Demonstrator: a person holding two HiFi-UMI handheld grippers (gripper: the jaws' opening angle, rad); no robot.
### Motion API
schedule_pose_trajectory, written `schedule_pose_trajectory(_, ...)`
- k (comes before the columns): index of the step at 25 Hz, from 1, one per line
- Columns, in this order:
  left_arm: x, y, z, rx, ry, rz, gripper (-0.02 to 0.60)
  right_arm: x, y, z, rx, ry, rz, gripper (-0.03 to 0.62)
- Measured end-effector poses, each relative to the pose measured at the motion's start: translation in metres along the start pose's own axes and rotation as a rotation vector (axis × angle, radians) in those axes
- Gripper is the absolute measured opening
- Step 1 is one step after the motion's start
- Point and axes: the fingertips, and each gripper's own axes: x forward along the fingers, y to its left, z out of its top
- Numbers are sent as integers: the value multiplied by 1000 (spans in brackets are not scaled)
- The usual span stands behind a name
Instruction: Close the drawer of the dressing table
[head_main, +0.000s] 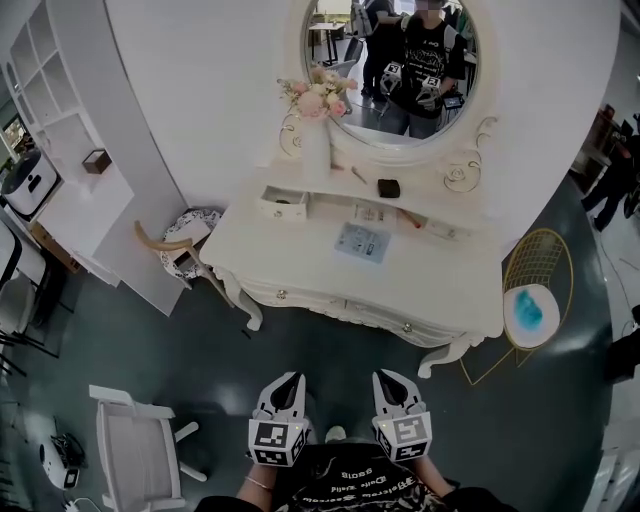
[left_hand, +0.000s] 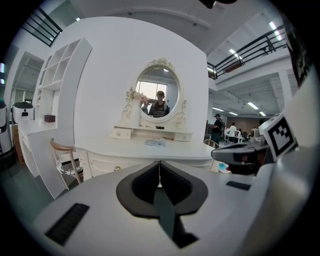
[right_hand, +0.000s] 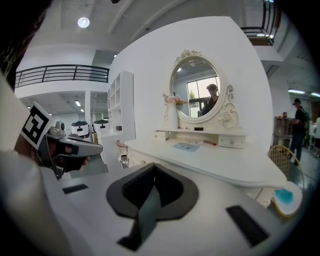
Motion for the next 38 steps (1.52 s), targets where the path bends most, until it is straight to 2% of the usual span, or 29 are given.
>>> schedule_pose_trajectory(7,27,23,10,-11,-18,-16,17,23,-13,9,2,2,-44,11)
schedule_pose_trajectory(13,58,55,18,-12,4,-29,17,59,-17,15,35,15,-61,11)
schedule_pose_trajectory(23,130,111,66,-6,-34,-55,17,124,-42,56,16,14,-120,11)
schedule_pose_trajectory(27,148,125,74,2,-21,-68,17,144,-47,57,32,40,-144,11)
schedule_pose_trajectory(38,189,172,84,15,1,-129,17,193,-38,65,74,41,-206,12)
